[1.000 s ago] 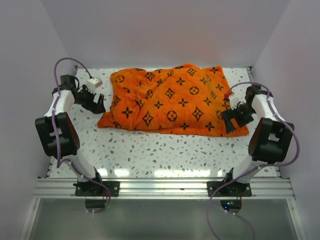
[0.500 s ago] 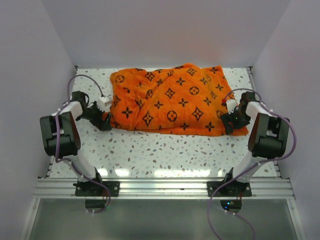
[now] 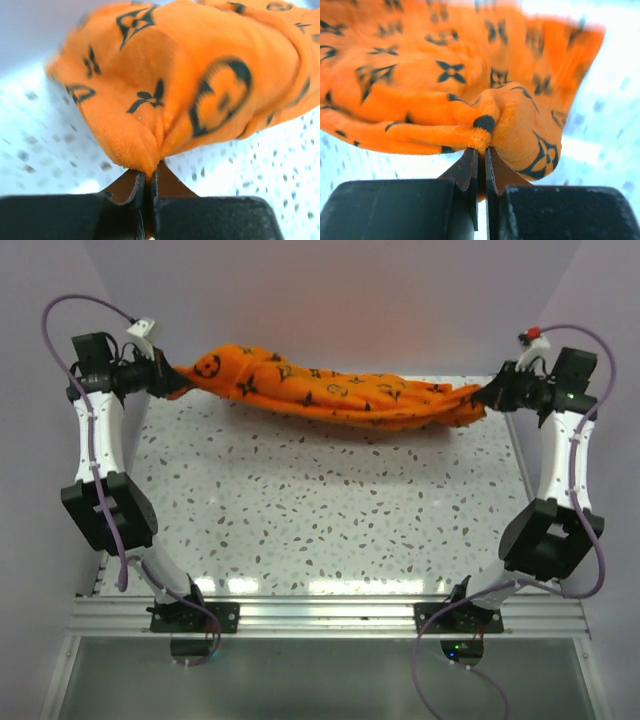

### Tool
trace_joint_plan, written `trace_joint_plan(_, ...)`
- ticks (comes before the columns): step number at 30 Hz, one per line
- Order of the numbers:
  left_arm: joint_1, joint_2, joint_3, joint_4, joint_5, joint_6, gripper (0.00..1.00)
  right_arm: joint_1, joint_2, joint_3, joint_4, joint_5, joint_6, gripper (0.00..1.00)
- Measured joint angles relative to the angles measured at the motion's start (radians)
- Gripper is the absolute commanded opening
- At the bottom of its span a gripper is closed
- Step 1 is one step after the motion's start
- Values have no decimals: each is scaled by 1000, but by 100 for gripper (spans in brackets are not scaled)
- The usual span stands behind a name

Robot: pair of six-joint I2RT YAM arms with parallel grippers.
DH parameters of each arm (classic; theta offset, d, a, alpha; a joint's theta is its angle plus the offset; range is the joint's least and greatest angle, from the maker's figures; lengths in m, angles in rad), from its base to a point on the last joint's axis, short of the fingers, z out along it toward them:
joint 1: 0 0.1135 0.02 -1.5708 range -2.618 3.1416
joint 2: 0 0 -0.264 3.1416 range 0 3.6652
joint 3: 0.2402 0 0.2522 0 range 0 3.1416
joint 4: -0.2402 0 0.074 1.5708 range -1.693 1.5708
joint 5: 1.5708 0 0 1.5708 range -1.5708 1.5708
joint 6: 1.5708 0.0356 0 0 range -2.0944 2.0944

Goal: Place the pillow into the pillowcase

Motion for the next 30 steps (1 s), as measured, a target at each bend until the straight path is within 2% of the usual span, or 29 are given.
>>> trace_joint_plan(4, 12, -80, 79, 144, 11, -196, 0, -23, -128, 132, 164, -36, 179, 0)
trace_joint_plan(9, 34, -240, 32, 215, -30, -309, 0, -87, -273, 142, 270, -51, 327, 0)
trace_joint_plan(13, 58, -427, -40, 239, -61, -341, 0, -158, -373, 143, 280, -2, 358, 0)
trace_joint_plan(18, 58, -591, -68, 249, -70, -333, 0, -166, -434, 180, 277, 82, 336, 0)
trace_joint_plan(21, 41, -601, -91, 249, -68, -315, 0, -153, -390, 225, 279, 127, 312, 0)
trace_joint_plan(25, -65, -499, -147, 223, -149, -291, 0, -36, -290, 202, 283, 237, 236, 0)
trace_joint_plan(27, -118, -410, -200, 216, -214, -298, 10, 62, -204, 170, 283, 316, 184, 0)
trace_joint_plan(28, -134, -357, -219, 208, -243, -308, 29, 122, -130, 173, 270, 355, 156, 14)
trace_joint_plan(29, -142, -299, -225, 190, -274, -320, 37, 156, -75, 182, 270, 376, 140, 39)
trace_joint_plan(30, -143, -249, -225, 178, -298, -336, 43, 196, 11, 212, 250, 411, 123, 59)
